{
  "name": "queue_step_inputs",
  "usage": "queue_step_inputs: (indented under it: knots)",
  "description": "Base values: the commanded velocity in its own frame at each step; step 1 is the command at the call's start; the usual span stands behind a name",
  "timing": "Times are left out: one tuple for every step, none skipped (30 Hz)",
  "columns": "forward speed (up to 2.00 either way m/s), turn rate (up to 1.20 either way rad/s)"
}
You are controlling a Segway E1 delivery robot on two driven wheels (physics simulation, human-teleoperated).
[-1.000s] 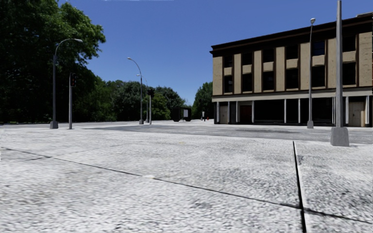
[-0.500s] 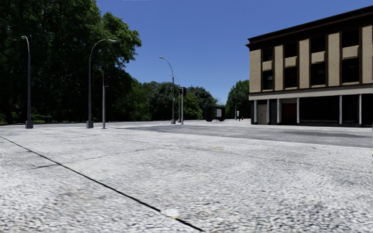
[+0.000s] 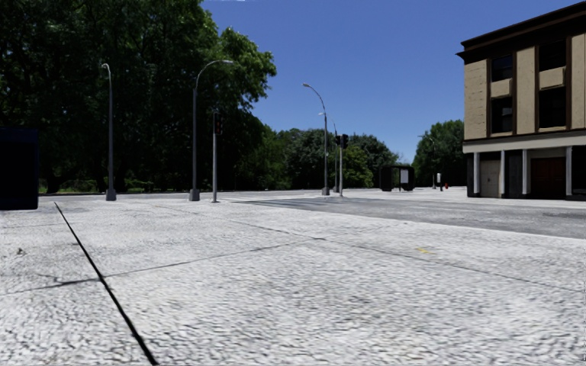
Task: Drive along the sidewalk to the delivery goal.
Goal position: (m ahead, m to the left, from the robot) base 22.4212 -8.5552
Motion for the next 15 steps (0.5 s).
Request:
queue_step_inputs:
  knots:
    - [2.0, 0.47]
    - [2.0, 0.47]
    - [2.0, 0.47]
    - [2.0, 0.47]
    - [2.0, 0.47]
    - [2.0, 0.47]
    - [2.0, 0.47]
    - [2.0, 0.47]
    - [2.0, 0.47]
    - [2.0, 0.47]
    - [2.0, 0.47]
    - [2.0, 0.47]
    - [2.0, 0.47]
    - [2.0, 0.47]
    - [2.0, 0.47]
